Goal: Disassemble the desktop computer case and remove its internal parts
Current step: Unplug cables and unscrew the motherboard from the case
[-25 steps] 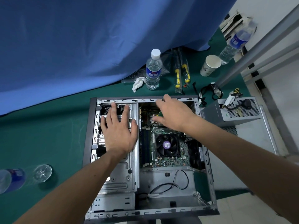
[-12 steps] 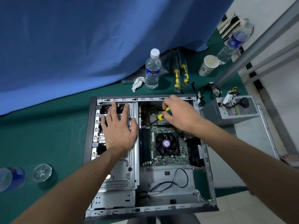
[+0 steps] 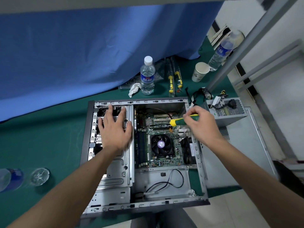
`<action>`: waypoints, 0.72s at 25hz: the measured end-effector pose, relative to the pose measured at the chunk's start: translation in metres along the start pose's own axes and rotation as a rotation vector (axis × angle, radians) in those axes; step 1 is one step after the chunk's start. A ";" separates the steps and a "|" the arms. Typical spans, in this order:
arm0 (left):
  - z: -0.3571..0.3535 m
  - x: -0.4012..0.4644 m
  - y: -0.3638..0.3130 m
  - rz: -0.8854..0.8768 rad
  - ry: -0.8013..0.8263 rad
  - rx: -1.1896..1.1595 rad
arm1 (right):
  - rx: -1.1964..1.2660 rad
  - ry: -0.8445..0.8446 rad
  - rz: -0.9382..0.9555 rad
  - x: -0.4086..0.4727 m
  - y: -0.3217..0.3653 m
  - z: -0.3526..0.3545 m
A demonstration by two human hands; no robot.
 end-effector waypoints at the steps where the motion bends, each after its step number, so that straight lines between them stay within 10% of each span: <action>1: 0.005 -0.003 -0.003 -0.010 0.004 -0.059 | 0.062 -0.026 -0.037 -0.007 -0.007 0.005; 7: 0.005 -0.058 -0.055 -0.271 0.174 -0.262 | 0.339 -0.137 -0.175 -0.040 -0.039 0.032; 18: 0.008 -0.083 -0.087 -0.081 0.277 -0.602 | 0.621 -0.165 -0.319 -0.088 -0.078 0.047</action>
Point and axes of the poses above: each hand's wrist, its own x-axis towards the middle knuckle, its own z-axis out of the back of the hand, y = z × x, the point moved 8 cm from there along x, towards the middle knuckle, and after that the axes turned 9 degrees about z, right-handed, at the moved point
